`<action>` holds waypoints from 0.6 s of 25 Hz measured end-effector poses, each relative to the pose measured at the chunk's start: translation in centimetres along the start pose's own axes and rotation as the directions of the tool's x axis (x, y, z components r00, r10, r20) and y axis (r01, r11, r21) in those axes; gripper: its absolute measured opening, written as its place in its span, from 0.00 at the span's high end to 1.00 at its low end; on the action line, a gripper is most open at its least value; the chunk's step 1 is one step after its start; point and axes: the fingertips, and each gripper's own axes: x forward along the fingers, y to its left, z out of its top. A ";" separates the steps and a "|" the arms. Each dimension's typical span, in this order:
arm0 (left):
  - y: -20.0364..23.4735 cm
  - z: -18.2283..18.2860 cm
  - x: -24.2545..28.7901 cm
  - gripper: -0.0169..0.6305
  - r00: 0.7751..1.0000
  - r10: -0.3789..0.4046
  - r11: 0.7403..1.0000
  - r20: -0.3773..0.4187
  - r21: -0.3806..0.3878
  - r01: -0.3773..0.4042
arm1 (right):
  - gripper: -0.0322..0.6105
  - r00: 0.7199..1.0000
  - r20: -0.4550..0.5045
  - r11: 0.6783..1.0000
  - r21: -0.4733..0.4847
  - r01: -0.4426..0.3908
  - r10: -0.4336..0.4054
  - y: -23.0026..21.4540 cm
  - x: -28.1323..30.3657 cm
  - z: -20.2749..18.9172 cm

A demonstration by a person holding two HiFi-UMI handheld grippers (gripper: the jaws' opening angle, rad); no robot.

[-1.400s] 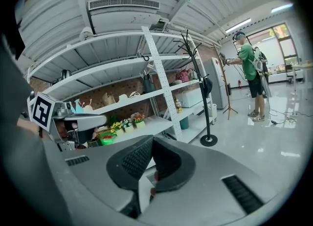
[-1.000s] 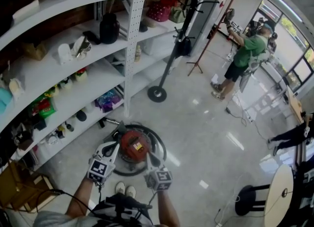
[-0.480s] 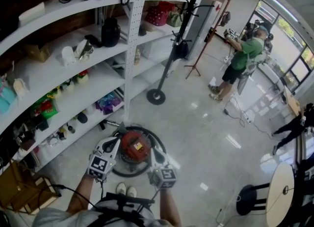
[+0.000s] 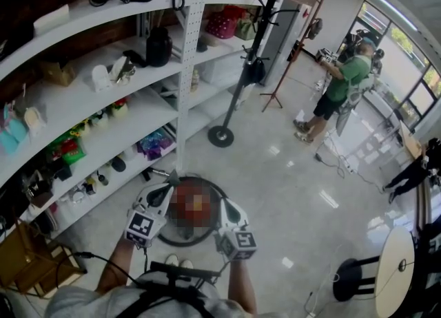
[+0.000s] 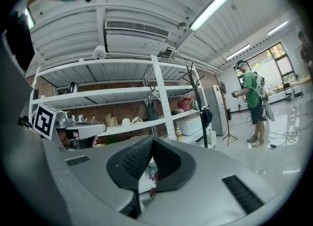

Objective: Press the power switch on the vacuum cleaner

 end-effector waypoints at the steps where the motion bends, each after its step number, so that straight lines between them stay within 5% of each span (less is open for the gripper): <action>1: 0.0 0.3 0.0 0.96 1.000 0.003 1.000 0.007 0.001 -0.003 | 0.93 1.000 0.003 1.000 0.000 -0.005 0.005 0.2 0.0 0.3; 15: 0.7 1.4 -0.4 0.96 0.999 0.018 0.999 0.027 0.035 -0.019 | 0.93 0.999 0.040 0.999 -0.026 -0.035 0.036 0.8 0.1 1.5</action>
